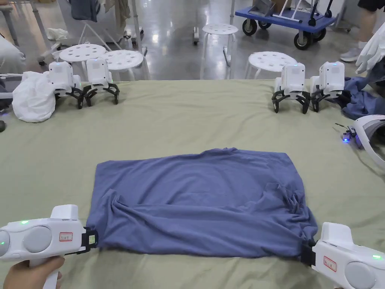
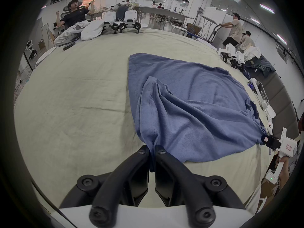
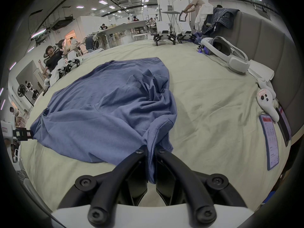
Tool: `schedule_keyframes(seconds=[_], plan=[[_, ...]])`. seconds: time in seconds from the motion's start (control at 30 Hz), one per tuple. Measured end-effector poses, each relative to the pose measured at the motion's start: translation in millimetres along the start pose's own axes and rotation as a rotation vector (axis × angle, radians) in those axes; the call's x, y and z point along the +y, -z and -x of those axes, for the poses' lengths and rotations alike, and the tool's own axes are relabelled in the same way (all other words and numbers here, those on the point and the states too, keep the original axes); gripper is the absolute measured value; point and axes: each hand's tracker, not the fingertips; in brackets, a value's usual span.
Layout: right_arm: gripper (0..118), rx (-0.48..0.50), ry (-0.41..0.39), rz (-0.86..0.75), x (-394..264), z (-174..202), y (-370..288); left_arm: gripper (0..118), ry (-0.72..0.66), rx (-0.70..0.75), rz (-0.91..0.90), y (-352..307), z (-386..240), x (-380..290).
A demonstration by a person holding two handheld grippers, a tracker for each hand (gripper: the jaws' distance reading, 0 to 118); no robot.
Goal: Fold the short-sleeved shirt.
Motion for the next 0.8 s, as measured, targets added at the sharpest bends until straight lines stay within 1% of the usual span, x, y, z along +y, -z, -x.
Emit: schedule_keyframes(seconds=[0.13, 0.23, 0.37, 0.5, 0.6, 0.7, 0.8], plan=[[8, 0.028, -0.026, -0.035, 3.1, -5.0, -26.1, 2, -0.013, -0.03, -0.019, -12.5, 2.0, -1.0], [8, 0.064, -0.023, -0.062, 6.7, -15.9, -47.6, 2, -0.003, -0.037, -0.033, -28.4, 5.1, -1.0], [8, 0.083, -0.02, -0.074, 3.4, -27.7, -78.5, 2, -0.006, -0.046, -0.038, -50.8, 13.9, -12.0], [8, 0.134, 0.031, -0.065, -15.0, -39.3, -98.6, 2, -0.034, -0.071, -0.009, -63.2, 26.3, -35.6], [8, 0.129, 0.03, -0.053, -33.8, -39.9, -106.1, 2, -0.048, -0.075, 0.016, -68.1, 29.9, -57.2], [8, 0.127, 0.06, -0.031, -53.0, -40.9, -110.3, 2, -0.064, -0.073, 0.041, -68.5, 33.5, -80.9], [8, 0.095, 0.04, 0.002, -68.5, -39.1, -102.6, 2, -0.095, -0.074, 0.066, -63.0, 37.1, -101.6]])
